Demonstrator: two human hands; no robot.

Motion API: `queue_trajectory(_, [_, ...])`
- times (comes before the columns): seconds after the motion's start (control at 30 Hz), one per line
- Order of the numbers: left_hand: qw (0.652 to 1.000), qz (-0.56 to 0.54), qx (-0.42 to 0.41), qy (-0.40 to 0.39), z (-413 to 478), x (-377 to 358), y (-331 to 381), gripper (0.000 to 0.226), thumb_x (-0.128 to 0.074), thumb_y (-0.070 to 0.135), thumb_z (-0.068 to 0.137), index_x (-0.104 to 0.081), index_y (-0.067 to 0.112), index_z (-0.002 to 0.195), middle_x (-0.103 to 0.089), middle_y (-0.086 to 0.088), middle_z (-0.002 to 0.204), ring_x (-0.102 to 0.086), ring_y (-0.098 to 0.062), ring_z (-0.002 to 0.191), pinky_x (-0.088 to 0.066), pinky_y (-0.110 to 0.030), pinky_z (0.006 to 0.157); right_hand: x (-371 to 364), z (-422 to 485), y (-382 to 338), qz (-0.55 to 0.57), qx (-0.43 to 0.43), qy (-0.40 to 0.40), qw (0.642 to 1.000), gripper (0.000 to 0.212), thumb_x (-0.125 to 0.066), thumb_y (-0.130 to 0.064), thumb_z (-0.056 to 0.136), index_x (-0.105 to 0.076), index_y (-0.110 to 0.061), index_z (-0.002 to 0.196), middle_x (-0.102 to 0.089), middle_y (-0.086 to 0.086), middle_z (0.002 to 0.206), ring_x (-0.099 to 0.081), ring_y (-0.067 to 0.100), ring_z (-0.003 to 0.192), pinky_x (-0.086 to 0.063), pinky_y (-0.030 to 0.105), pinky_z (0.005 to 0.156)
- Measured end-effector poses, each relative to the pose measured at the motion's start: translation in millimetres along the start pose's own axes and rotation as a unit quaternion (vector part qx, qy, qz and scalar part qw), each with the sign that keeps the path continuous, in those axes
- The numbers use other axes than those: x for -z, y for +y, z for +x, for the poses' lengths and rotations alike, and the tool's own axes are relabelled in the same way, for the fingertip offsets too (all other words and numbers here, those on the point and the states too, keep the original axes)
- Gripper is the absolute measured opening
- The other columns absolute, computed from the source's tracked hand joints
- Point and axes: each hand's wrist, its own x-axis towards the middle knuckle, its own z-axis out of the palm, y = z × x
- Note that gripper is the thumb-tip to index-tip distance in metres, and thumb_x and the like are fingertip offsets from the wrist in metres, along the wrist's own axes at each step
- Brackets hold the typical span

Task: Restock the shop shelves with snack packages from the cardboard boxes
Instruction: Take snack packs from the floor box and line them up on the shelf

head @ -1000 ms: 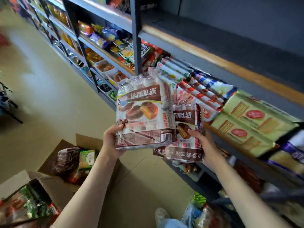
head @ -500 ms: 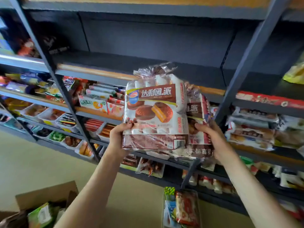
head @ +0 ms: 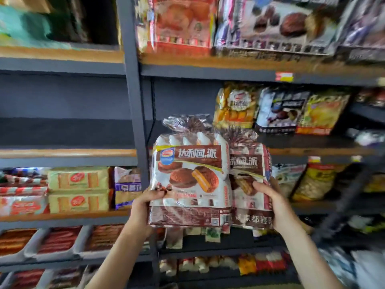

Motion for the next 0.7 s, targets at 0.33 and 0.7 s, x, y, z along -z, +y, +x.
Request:
queue_trajectory(0.33, [0.995,0.010,0.033,-0.095,102,-109,-32,0.051,-0.086,0.021,0.027,-0.074,0.004,0.075,-0.072,-0.013,0.073,-0.070,-0.029,0.063,-0.057,-0.035,0.053,103,60,-65,0.061,0.069,0.118,0.989,0.068,-0.082,-0.028,0.058,-0.058,-0.023,0.121,-0.072,0.010,0.106,-0.071,0.030,0.089,-0.056,0.042,0.071])
queue_trajectory(0.7, [0.998,-0.036,-0.011,-0.051,191,-185,-56,0.036,-0.055,0.017,0.075,-0.065,0.011,0.109,-0.070,-0.013,0.109,-0.068,-0.033,0.093,-0.052,-0.051,0.089,173,159,-145,0.099,0.093,0.119,0.984,0.043,-0.068,-0.023,0.083,-0.057,-0.017,0.124,-0.071,0.010,0.107,-0.071,0.027,0.087,-0.057,0.038,0.068])
